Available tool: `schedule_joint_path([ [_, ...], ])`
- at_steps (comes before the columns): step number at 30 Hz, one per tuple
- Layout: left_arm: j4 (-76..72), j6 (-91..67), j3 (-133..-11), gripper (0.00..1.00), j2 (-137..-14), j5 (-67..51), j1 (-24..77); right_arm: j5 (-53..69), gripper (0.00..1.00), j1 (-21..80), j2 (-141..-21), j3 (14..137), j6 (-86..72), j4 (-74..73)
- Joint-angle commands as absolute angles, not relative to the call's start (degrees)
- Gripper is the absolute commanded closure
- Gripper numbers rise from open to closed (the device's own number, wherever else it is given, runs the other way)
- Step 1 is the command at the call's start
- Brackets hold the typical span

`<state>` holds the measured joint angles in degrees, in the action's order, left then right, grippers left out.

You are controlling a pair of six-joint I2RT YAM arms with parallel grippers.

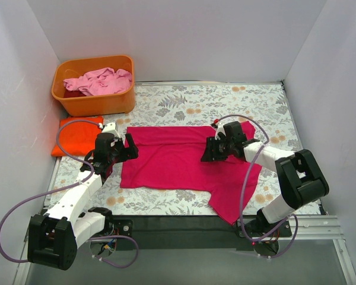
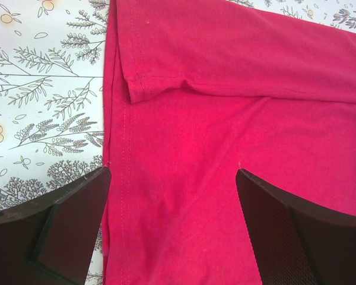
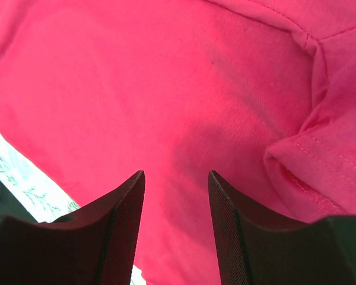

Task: Fold and stack the t-shirts
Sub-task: Fold the tshirt

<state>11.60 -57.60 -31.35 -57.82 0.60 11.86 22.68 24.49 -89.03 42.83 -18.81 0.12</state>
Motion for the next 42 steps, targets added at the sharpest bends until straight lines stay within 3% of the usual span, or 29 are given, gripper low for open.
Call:
schedule_joint_path([
  [1,11.2,-56.7,-31.4,0.20,-57.6,0.5,12.1,20.2,0.55,25.0,-86.7,47.6,-14.1,-9.7],
  [4,11.1,-56.7,-31.4,0.20,-57.7,0.5,12.1,8.8,0.55,25.0,-82.0,47.5,-10.0,-11.4],
  [9,11.2,-56.8,-31.6,0.20,-58.5,0.6,12.1,0.8,0.55,24.1,-82.5,50.5,-4.8,-14.4],
  [18,11.2,-56.9,-31.6,0.20,-59.1,1.0,12.1,5.0,0.56,24.1,-93.9,58.2,-1.8,-14.4],
  [25,11.1,-57.6,-31.6,0.20,-59.2,1.1,12.1,18.7,0.60,26.8,-95.7,59.7,-0.3,-19.6],
  [30,11.2,-61.8,-35.5,0.21,-64.2,2.9,12.0,10.2,0.59,21.7,-88.2,58.6,-3.4,-20.0],
  [35,10.4,-63.7,-44.1,0.31,-77.7,5.5,9.4,2.7,0.57,10.0,-85.9,60.3,-8.6,-16.0],
  [39,10.1,-65.0,-47.4,0.39,-83.6,4.2,8.6,2.9,0.57,4.9,-88.0,61.1,-11.2,-13.5],
  [40,10.3,-65.2,-48.4,0.45,-85.8,3.9,8.6,3.2,0.57,3.1,-88.4,61.2,-11.5,-13.1],
  [42,10.6,-65.9,-49.0,0.46,-87.1,3.4,8.6,4.7,0.58,1.2,-89.8,61.0,-12.1,-12.1],
])
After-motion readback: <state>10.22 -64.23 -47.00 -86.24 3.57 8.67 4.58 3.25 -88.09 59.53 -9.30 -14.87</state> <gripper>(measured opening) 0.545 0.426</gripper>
